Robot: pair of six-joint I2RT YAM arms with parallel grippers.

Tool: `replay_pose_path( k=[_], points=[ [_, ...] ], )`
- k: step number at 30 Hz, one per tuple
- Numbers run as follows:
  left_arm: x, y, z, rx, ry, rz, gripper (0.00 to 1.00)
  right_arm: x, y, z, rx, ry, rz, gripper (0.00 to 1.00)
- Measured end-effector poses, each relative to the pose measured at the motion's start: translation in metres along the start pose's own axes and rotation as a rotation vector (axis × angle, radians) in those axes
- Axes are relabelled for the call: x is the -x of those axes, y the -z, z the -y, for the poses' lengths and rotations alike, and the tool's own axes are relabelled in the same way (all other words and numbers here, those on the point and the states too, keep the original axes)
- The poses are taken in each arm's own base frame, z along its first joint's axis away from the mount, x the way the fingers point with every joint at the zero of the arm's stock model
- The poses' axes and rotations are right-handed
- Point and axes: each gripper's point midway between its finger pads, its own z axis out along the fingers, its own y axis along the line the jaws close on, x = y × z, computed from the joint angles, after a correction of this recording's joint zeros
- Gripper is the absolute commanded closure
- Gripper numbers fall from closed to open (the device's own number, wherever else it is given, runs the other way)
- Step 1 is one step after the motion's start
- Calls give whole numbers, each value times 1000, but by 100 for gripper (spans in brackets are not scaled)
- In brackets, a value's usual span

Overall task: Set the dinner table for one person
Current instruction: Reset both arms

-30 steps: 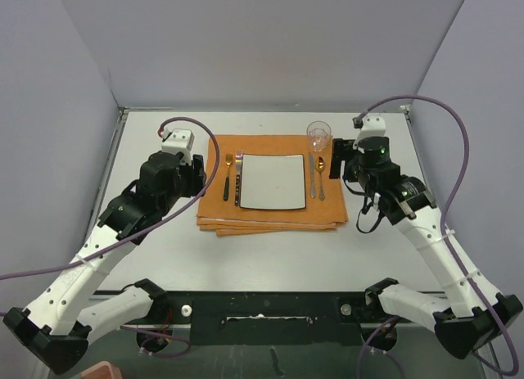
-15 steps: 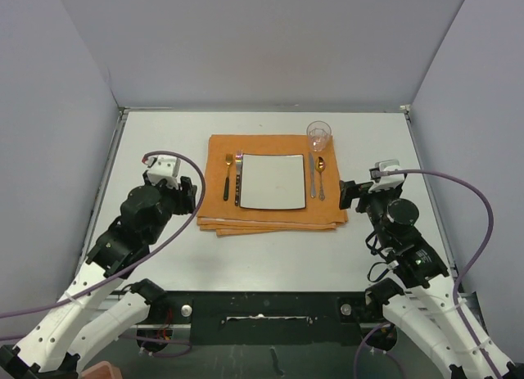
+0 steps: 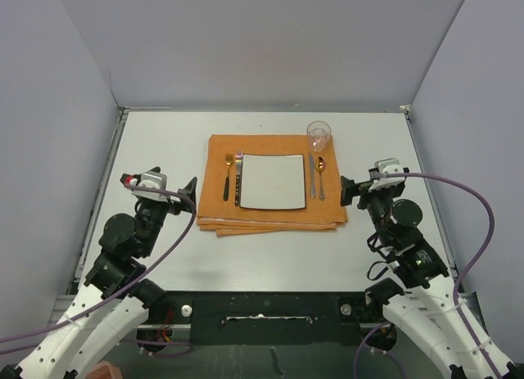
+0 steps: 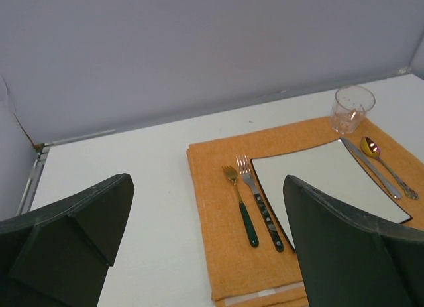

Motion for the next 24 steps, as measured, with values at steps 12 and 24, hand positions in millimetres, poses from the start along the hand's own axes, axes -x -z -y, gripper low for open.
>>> replay_pose_path(
  k=[12,24],
  points=[
    [31,15,-14,40,-17,133,2,28,-21,1,-18,58,111,2],
    [21,10,-13,41,-33,92,2,51,-20,11,-57,112,150,2]
  ],
)
